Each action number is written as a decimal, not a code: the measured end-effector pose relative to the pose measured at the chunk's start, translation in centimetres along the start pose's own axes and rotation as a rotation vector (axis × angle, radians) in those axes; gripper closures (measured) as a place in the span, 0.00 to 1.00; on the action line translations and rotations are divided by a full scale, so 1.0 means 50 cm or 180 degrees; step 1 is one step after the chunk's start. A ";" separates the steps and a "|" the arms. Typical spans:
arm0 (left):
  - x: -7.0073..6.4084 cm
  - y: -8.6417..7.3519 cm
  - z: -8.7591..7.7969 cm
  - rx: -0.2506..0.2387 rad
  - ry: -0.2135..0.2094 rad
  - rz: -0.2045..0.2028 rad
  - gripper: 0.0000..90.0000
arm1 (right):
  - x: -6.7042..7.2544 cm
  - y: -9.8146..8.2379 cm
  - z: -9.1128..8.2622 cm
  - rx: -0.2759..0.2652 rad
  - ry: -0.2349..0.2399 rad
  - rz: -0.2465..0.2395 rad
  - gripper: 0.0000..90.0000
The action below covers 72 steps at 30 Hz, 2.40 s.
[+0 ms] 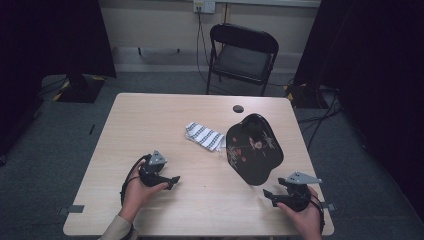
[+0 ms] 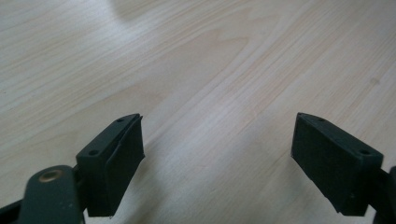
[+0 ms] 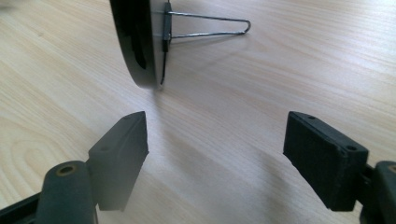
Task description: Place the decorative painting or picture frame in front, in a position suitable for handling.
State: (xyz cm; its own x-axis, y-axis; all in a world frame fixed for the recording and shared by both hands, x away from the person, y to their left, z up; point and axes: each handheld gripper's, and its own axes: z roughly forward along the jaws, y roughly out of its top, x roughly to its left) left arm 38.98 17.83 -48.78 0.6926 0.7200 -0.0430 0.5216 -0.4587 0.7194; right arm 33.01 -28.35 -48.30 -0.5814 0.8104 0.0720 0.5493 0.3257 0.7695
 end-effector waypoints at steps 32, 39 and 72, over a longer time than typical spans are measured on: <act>-0.021 0.234 0.181 -0.0086 -0.0216 0.0136 0.40 | 0.006 0.012 0.005 0.0096 0.0059 -0.0115 0.27; -0.033 0.281 0.234 -0.0088 -0.0182 0.0300 0.43 | 0.007 0.016 0.006 0.0099 0.0076 -0.0123 0.29; -0.017 0.095 0.075 0.0118 -0.0217 0.0103 0.31 | 0.009 0.020 0.001 0.0094 0.0012 -0.0185 0.29</act>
State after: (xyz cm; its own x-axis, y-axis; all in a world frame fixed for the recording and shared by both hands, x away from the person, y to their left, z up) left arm 42.73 13.09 -47.93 0.7410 0.6680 -0.0683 0.5157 -0.5010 0.6950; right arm 33.34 -27.63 -47.54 -0.6151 0.7878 0.0303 0.5321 0.3865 0.7533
